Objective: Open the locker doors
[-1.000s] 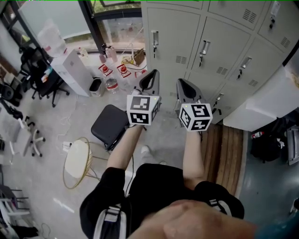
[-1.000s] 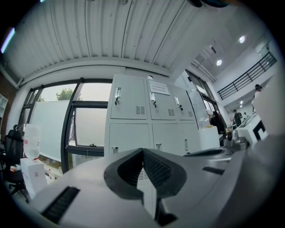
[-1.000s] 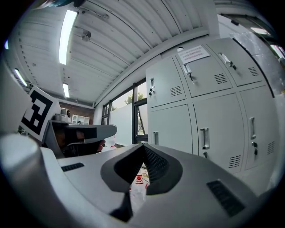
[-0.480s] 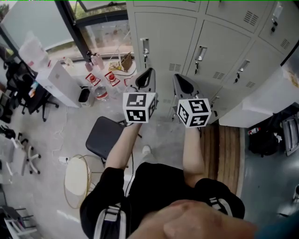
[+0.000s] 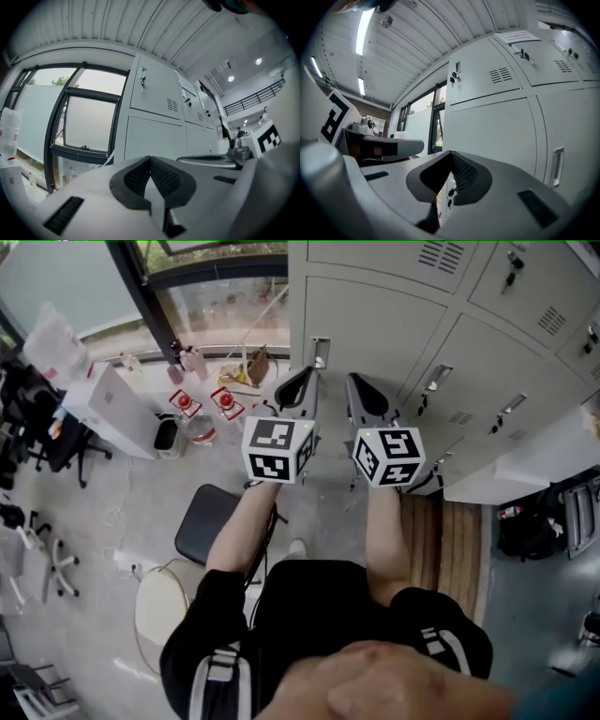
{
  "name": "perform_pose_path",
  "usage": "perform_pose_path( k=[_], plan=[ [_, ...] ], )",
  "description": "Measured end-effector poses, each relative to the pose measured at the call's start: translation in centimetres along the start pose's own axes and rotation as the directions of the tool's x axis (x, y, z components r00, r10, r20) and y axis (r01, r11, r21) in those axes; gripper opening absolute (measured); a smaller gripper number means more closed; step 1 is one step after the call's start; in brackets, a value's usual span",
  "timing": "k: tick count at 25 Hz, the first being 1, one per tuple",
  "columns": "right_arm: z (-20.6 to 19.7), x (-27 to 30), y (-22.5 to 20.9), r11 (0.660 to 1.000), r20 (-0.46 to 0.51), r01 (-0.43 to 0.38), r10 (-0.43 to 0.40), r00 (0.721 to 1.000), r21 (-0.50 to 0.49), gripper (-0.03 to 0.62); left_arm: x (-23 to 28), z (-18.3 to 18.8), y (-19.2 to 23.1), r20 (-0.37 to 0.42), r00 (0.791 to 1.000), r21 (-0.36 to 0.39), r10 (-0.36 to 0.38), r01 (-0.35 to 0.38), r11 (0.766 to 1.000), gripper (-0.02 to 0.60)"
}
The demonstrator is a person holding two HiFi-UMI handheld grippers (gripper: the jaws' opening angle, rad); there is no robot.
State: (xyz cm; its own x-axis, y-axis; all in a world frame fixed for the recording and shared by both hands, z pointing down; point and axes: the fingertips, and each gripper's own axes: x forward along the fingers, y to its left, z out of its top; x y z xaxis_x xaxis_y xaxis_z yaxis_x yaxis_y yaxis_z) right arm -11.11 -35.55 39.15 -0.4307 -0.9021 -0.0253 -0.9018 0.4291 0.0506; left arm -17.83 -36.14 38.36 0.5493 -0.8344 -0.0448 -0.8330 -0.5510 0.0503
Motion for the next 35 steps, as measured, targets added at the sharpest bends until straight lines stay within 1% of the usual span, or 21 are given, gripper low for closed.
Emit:
perform_pose_path(
  k=[3, 7, 9, 12, 15, 20, 22, 25, 28, 32, 35],
  plan=[
    [0.7, 1.6, 0.0, 1.000, 0.011, -0.010, 0.010, 1.000, -0.015, 0.015, 1.0, 0.5, 1.0, -0.005, 1.000, 0.011, -0.023, 0.023, 1.000, 0.009],
    [1.7, 2.9, 0.0, 0.999, 0.027, -0.037, 0.038, 0.999, -0.028, 0.015, 1.8, 2.4, 1.0, 0.032, 0.998, 0.020, -0.048, 0.047, 0.999, 0.009],
    [1.8, 3.4, 0.2, 0.998, 0.022, -0.059, 0.060, 0.998, -0.028, 0.015, 2.3, 3.1, 0.8, 0.038, 0.998, 0.031, -0.055, 0.053, 0.998, 0.011],
    [2.3, 4.3, 0.4, 0.996, 0.021, -0.087, 0.087, 0.996, -0.030, 0.014, 2.9, 4.3, 1.0, 0.050, 0.998, 0.051, -0.046, 0.043, 0.998, 0.011],
    [3.6, 4.7, 0.2, 0.994, 0.043, -0.104, 0.105, 0.993, -0.043, 0.015, 3.2, 6.1, 1.3, 0.080, 0.996, 0.065, -0.036, 0.031, 0.997, 0.011],
    [5.7, 4.8, -0.3, 0.991, 0.079, -0.106, 0.112, 0.991, -0.077, 0.015, 3.8, 8.6, 1.3, 0.113, 0.993, 0.110, -0.032, 0.019, 0.994, 0.011],
    [6.2, 4.8, -0.4, 0.990, 0.084, -0.103, 0.112, 0.990, -0.101, 0.015, 4.1, 9.6, 1.0, 0.127, 0.992, 0.155, -0.027, 0.007, 0.988, 0.011],
    [6.7, 4.6, -0.7, 0.988, 0.090, -0.105, 0.115, 0.989, -0.114, 0.015, 4.6, 11.4, 0.8, 0.145, 0.989, 0.232, -0.020, -0.014, 0.973, 0.011],
    [6.9, 4.5, -1.0, 0.989, 0.097, -0.099, 0.110, 0.989, -0.113, 0.015, 5.1, 13.7, 0.7, 0.173, 0.985, 0.265, -0.024, -0.023, 0.964, 0.011],
    [6.6, 4.6, -0.7, 0.987, 0.095, -0.108, 0.119, 0.988, -0.117, 0.015, 5.2, 17.2, 2.2, 0.228, 0.973, 0.286, 0.026, -0.093, 0.954, 0.011],
    [6.1, 4.7, -0.8, 0.987, 0.087, -0.113, 0.123, 0.989, -0.114, 0.015, 5.6, 19.9, 2.7, 0.259, 0.965, 0.306, 0.037, -0.118, 0.944, 0.011]
  ],
)
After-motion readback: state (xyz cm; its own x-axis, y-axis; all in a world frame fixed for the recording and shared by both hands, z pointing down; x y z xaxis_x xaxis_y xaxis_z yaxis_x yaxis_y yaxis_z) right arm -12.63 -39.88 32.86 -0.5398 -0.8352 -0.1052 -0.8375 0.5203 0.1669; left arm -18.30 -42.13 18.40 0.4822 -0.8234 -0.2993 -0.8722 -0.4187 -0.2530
